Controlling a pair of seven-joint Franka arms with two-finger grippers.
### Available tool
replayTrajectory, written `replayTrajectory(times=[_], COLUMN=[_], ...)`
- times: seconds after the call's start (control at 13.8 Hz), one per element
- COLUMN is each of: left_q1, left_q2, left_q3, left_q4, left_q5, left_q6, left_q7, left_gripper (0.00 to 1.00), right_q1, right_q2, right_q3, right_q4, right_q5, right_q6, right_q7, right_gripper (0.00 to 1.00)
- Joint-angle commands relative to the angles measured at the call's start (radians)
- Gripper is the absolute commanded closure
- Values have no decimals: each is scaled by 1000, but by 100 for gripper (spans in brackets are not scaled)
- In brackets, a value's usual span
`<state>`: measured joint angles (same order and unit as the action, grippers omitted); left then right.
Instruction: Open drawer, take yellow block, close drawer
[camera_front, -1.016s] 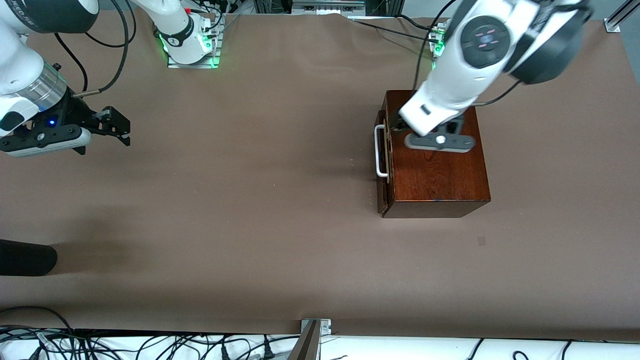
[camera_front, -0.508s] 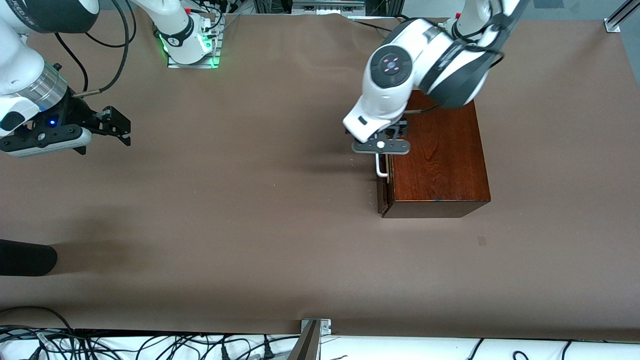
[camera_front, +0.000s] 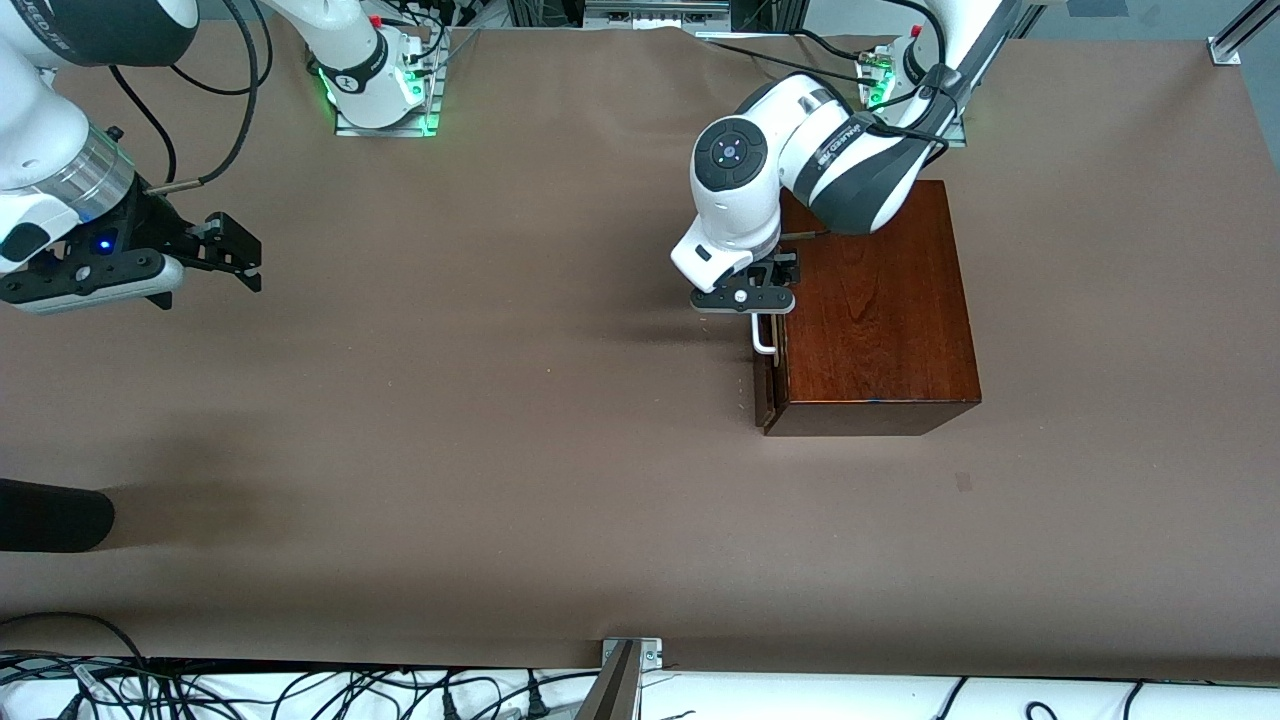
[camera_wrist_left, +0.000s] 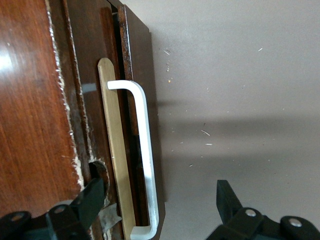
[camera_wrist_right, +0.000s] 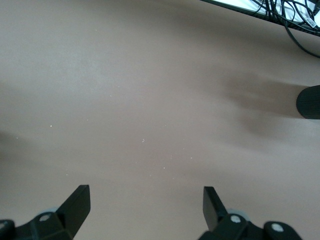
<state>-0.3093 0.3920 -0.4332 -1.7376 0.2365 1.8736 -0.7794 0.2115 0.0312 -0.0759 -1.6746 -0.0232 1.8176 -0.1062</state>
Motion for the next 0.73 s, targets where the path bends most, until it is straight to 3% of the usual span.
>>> replayTrajectory(times=[0.0, 0.65], left_q1=[-4, -24], left_q2=[1, 45], left_q3=[-1, -1], left_q4=[-14, -14], left_q5=[40, 83], left_q6=[19, 30], left_q7=[-23, -46], left_gripper=[0, 0], right_q1=[-4, -4], right_q2=[3, 3], right_q3=[4, 2], right_q4=[13, 13], right_q5=[14, 14], right_q6=[-8, -9], right_q7=[6, 5], right_gripper=[0, 0])
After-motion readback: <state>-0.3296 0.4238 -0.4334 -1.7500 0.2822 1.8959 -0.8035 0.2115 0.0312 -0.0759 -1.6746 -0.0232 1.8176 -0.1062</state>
